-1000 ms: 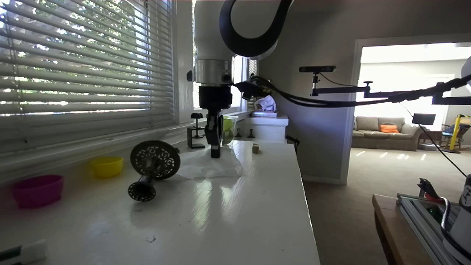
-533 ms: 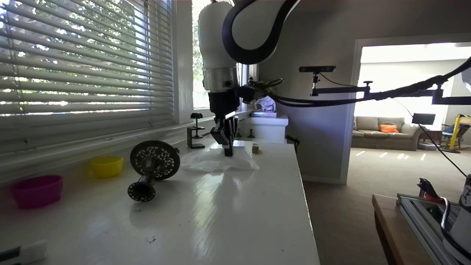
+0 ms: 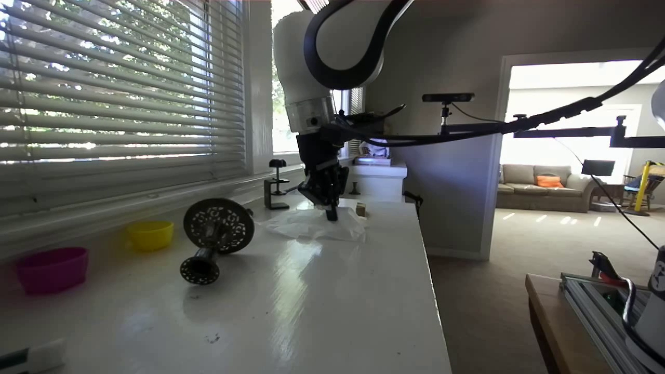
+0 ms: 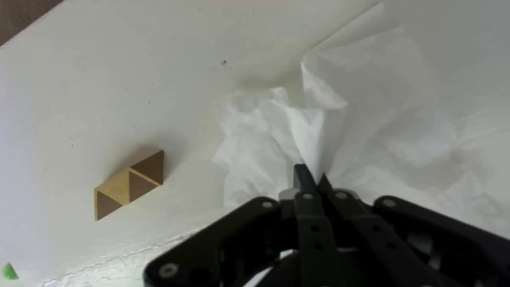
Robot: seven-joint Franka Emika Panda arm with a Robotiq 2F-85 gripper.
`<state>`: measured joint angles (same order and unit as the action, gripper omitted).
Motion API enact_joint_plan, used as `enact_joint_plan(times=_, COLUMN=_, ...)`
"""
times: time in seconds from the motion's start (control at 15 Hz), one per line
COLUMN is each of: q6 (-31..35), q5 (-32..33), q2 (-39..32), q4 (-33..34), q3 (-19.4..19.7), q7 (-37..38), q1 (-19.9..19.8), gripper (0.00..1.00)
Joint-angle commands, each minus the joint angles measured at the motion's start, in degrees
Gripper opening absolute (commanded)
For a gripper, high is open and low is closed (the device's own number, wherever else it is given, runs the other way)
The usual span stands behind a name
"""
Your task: Use the towel to wipe the counter
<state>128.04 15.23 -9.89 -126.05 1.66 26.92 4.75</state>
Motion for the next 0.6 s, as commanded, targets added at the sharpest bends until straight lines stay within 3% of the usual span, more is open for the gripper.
enact_joint_plan(times=0.0, q6=3.2, q5=1.7, q2=3.0, q4=-1.9, q3=-2.0, q7=-2.6, q1=1.4, gripper=0.00)
enact_joint_plan(times=0.53, q6=11.1, q5=0.9, q2=8.6, q4=-6.7, q3=-8.0, q7=-12.7, q1=4.6, gripper=0.00)
